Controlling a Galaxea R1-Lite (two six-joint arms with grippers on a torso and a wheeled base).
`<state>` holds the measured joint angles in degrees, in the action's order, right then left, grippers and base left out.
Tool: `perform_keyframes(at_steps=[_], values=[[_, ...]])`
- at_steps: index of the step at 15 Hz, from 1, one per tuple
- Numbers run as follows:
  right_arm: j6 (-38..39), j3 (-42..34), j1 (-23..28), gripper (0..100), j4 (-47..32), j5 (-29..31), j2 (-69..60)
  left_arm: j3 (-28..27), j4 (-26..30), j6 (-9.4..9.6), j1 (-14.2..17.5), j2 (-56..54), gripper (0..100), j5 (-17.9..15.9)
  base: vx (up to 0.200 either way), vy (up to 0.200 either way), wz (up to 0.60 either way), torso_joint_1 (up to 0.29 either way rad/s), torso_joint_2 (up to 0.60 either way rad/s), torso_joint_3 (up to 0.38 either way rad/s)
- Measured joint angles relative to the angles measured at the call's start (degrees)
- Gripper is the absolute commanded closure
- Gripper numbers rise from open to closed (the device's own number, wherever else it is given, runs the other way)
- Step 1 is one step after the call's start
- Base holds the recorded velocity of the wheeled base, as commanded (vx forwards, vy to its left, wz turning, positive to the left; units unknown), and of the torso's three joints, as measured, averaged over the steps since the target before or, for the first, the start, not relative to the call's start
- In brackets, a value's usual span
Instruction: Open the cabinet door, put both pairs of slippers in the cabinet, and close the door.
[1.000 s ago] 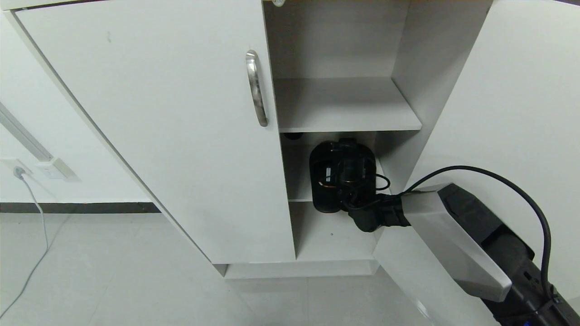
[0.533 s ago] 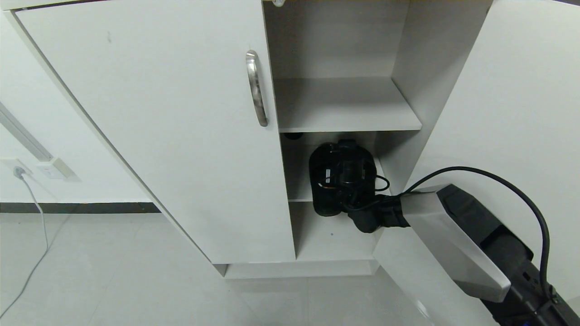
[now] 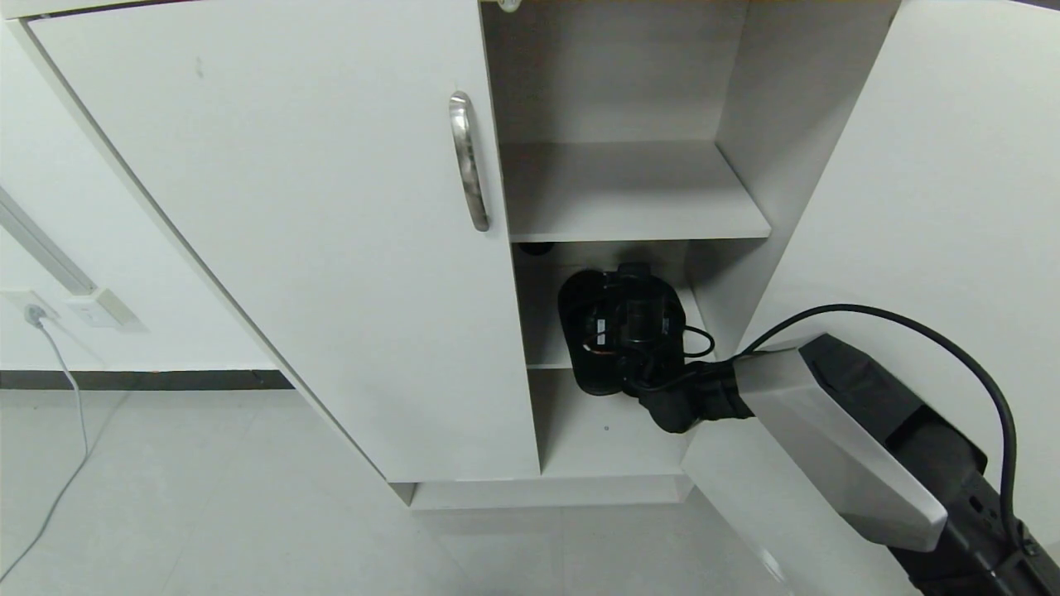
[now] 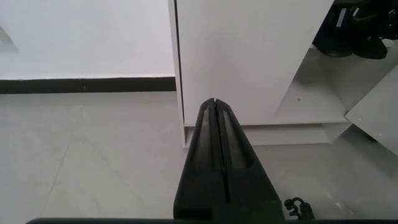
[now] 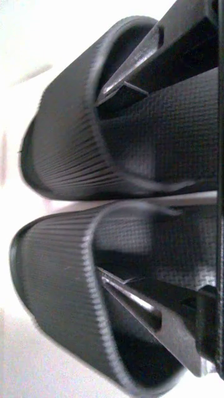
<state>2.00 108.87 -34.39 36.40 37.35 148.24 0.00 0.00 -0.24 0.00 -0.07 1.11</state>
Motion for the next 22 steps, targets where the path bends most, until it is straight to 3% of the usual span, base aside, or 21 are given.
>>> perform_keyframes(at_steps=[4,13,16,22], values=[[0.1,-9.4,-1.4,0,4.7,1.5,-5.2,0.0,0.0,0.06,0.0,0.0,100,-0.1,0.0,0.0,0.0,0.0,0.0,0.0],[0.3,-48.0,-7.8,0,22.4,1.6,-23.2,0.0,0.0,0.17,0.0,0.0,100,-0.4,0.0,0.0,0.0,0.0,0.0,0.0],[1.2,-51.5,-9.0,0,23.0,1.3,-25.7,0.0,0.0,0.17,0.0,0.0,100,-0.4,0.0,0.0,0.0,0.0,0.0,0.0],[1.6,-52.4,-10.0,0,23.1,1.1,-26.5,0.0,0.0,0.24,0.0,0.0,100,-0.6,-0.2,0.0,0.0,0.003,0.0,0.002]])
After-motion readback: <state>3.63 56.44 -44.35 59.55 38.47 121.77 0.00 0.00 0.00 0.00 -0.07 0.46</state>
